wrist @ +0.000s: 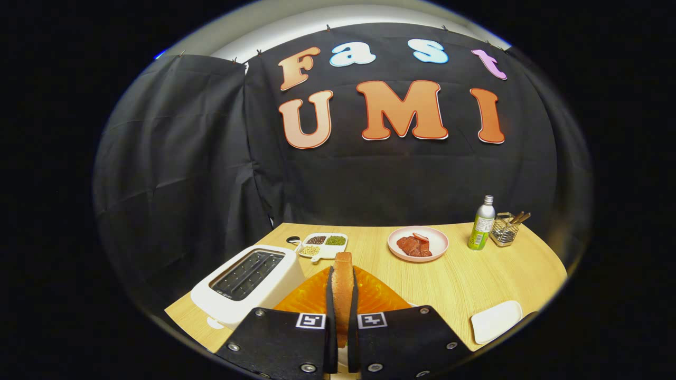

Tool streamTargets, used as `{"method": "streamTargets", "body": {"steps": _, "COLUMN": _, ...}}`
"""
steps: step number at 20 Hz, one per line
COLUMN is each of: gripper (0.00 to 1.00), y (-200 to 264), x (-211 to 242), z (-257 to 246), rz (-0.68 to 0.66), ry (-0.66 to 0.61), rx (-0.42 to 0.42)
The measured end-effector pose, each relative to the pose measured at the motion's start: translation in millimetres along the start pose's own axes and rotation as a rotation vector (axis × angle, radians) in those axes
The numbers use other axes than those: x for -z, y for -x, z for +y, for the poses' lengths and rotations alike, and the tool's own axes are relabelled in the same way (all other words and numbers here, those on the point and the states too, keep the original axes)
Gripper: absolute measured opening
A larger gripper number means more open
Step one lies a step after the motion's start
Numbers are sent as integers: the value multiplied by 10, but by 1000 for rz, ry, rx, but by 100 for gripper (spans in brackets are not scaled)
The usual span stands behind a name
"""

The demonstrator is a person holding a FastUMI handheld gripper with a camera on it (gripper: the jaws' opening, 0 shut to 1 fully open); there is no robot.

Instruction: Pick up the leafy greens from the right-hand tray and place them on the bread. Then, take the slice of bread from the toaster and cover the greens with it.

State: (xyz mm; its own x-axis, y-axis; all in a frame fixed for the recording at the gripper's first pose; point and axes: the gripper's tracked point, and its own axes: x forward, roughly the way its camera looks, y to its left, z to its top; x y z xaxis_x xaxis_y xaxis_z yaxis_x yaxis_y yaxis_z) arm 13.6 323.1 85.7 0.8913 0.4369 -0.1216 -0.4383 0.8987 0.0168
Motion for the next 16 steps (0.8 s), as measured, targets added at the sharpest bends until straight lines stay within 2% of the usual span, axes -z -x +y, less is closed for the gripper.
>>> {"method": "streamTargets", "body": {"steps": 10, "gripper": 8, "y": -1, "x": 319, "z": -265, "rz": 29, "ry": -22, "rx": 0}}
{"method": "streamTargets", "body": {"steps": 16, "gripper": 8, "y": -16, "x": 505, "z": -313, "rz": 56, "ry": -57, "rx": -33}}
